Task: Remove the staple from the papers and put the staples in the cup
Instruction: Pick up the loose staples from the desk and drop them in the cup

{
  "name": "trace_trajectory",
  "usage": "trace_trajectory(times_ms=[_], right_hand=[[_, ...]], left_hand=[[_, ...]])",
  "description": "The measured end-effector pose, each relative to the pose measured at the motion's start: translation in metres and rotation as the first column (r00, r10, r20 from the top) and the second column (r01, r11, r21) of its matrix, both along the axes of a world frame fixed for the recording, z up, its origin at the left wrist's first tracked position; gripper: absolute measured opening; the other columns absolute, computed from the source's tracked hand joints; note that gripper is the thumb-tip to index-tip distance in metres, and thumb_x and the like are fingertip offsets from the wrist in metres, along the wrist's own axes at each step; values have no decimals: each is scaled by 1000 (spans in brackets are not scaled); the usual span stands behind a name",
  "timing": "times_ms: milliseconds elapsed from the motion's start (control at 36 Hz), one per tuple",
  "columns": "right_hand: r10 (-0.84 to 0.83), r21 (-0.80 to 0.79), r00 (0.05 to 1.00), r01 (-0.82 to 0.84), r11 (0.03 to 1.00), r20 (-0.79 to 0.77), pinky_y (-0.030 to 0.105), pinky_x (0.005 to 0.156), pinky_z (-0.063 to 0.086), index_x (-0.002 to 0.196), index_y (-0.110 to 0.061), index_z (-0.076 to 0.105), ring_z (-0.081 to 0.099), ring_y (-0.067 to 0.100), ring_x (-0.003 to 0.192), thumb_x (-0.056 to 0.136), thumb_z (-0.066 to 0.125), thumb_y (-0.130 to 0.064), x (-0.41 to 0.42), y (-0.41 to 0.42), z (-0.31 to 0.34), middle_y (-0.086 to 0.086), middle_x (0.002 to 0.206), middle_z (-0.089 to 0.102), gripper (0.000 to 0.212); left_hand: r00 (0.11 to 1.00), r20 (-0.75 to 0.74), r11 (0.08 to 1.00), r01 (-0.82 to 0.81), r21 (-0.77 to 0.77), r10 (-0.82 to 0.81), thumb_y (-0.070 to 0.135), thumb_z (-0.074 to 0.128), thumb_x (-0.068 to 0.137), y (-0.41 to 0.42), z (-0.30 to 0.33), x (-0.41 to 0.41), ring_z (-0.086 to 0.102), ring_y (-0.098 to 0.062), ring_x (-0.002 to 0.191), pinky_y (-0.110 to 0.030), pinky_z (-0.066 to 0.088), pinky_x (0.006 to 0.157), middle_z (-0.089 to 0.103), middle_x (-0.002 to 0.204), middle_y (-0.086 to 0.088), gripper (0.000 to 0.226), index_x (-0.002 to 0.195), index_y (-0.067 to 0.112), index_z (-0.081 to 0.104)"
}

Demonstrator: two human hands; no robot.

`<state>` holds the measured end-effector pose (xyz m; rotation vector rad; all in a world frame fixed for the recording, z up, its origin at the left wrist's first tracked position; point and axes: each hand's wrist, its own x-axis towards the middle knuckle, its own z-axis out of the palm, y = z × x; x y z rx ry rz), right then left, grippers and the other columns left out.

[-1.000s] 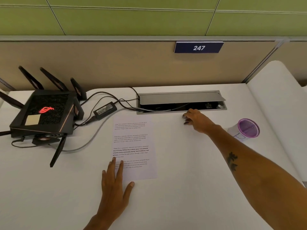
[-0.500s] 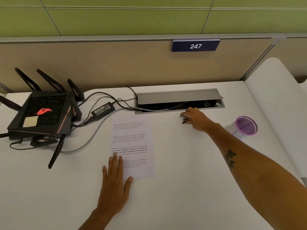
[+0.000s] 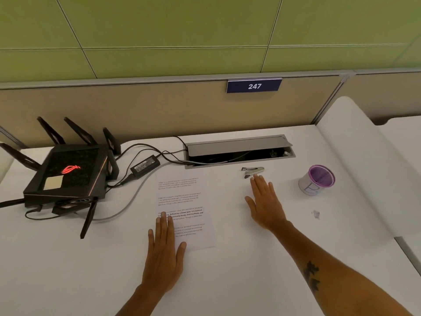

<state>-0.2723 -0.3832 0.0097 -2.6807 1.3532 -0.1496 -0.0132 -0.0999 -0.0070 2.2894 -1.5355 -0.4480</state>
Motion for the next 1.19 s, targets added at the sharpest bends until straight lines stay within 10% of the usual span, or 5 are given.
trace_trajectory(times_ms=[1194], right_hand=[[-197, -9, 975, 199, 980, 105, 43, 132, 7, 166, -11, 6, -6, 17, 162, 109, 23, -39, -79, 160, 40, 2, 175, -1, 66]], left_hand=[[972, 83, 967, 226, -114, -218, 64, 7, 106, 1, 32, -37, -16, -22, 167, -47, -6, 136, -21, 179, -4, 83, 170, 13, -9]])
